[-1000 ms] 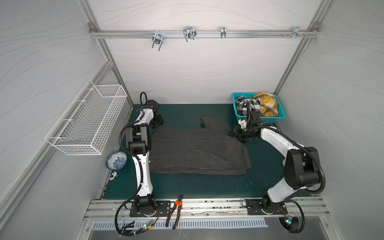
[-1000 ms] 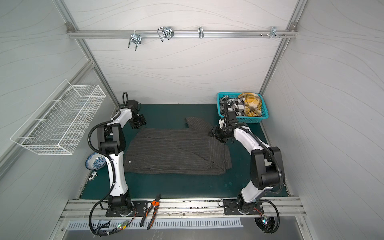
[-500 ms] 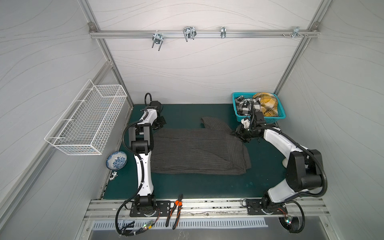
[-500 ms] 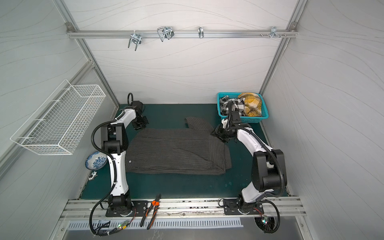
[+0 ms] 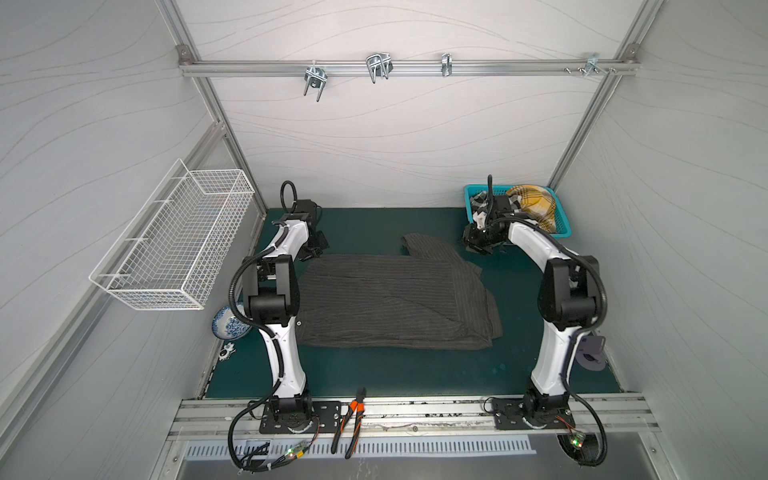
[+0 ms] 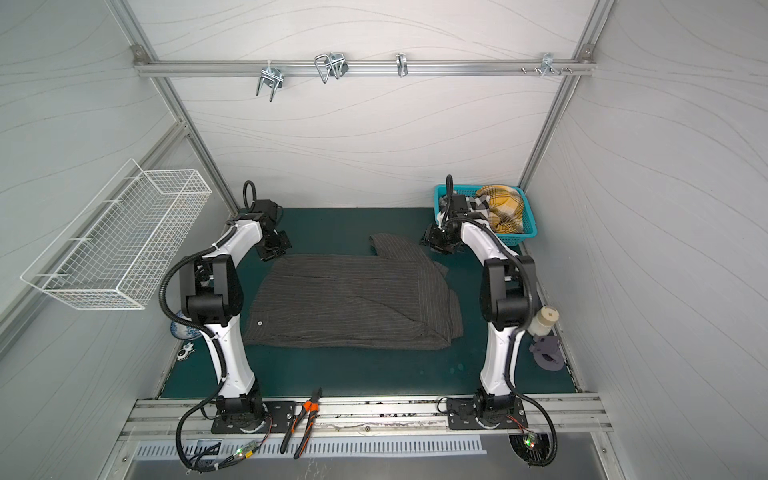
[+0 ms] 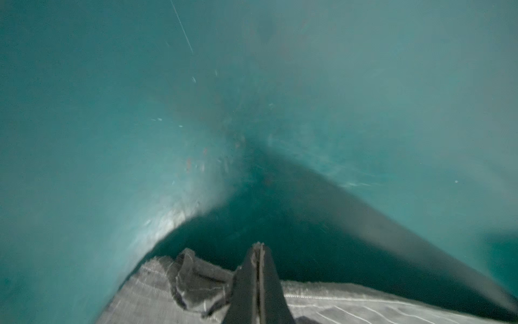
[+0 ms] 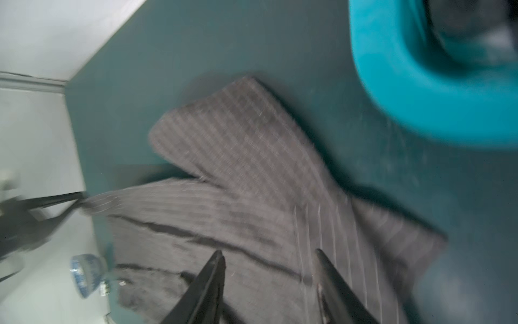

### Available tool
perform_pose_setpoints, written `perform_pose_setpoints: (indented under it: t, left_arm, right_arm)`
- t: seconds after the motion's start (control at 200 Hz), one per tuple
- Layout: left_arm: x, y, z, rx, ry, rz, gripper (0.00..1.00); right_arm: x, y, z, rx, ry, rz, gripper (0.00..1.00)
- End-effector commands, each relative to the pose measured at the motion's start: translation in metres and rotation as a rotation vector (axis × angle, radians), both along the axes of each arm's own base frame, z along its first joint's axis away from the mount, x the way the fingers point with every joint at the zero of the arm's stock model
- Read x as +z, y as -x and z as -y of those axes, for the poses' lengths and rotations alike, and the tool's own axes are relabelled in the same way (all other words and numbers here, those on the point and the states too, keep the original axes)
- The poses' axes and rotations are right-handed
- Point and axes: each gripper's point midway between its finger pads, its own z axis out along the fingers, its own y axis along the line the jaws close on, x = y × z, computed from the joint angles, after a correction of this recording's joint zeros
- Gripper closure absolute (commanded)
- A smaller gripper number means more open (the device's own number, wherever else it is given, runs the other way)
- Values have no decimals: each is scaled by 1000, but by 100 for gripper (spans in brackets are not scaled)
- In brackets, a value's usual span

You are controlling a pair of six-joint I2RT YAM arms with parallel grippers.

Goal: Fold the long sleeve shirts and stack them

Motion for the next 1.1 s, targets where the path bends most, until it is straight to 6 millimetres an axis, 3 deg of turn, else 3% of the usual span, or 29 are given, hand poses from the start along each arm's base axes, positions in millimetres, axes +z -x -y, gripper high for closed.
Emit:
perform_pose_setpoints:
  t: [0.0,0.25,0.47,0.56,0.66,0.77,1.045,1.095]
  left_arm:
    - [14,-4,6,21,22,68,100]
    - [7,-1,8,32,40,59,100]
    - [1,2,6,36,33,47,100]
    - [2,3,5,40,35,51,100]
    - [1,4,8,40,52,57,100]
    - [-1,4,10,40,64,55,100]
    - [-4,6,11,39,75,55,100]
    - [-6,6,11,39,75,52,100]
  right_arm:
    - [-31,-1,5,59,73,-77,50]
    - [-74,-15,4,84,138,-131,46]
    - [-94,-11,1,106,179,-166,49]
    - [-83,-9,0,121,215,-128,49]
    - [-54,-17,1,97,223,-42,46]
    - [-32,-22,14,59,291,5,45]
    - [-25,-29,65,-63,382,8,43]
    - [-21,-29,66,-74,356,6,46]
